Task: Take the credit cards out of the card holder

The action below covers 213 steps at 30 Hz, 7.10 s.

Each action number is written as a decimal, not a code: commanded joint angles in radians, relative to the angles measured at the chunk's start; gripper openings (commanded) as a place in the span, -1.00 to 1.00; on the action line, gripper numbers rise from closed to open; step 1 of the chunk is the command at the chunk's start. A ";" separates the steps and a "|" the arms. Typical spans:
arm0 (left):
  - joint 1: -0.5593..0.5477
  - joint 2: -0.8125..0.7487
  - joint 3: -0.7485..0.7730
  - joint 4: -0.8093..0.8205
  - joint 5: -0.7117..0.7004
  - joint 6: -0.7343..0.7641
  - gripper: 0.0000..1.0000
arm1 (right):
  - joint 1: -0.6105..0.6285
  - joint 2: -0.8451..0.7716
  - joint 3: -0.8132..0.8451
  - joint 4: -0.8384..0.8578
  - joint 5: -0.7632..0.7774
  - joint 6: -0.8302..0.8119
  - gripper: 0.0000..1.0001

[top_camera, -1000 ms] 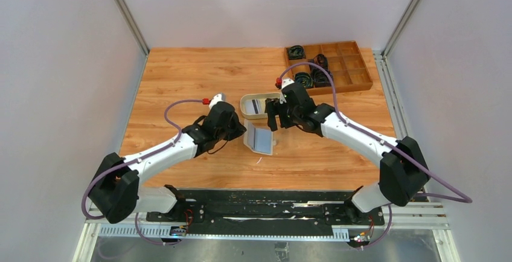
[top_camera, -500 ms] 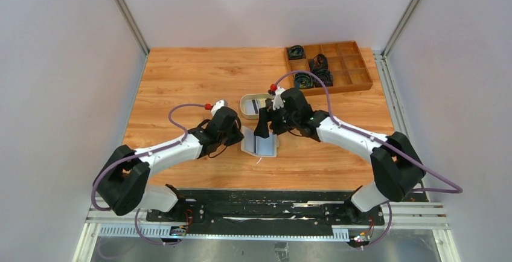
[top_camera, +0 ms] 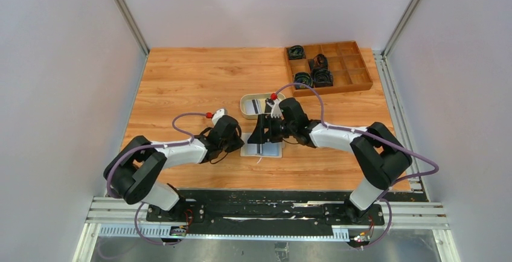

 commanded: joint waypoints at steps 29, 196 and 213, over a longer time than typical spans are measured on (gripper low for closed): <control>0.005 0.076 -0.105 0.070 -0.013 -0.023 -1.00 | -0.016 0.065 -0.162 0.357 -0.071 0.254 0.53; 0.011 -0.191 0.136 -0.134 0.102 0.273 -1.00 | -0.210 0.055 0.552 -0.610 0.213 -0.297 0.53; 0.011 -0.225 0.452 -0.525 0.032 0.469 -1.00 | -0.209 -0.209 0.302 -0.361 0.117 -0.222 0.62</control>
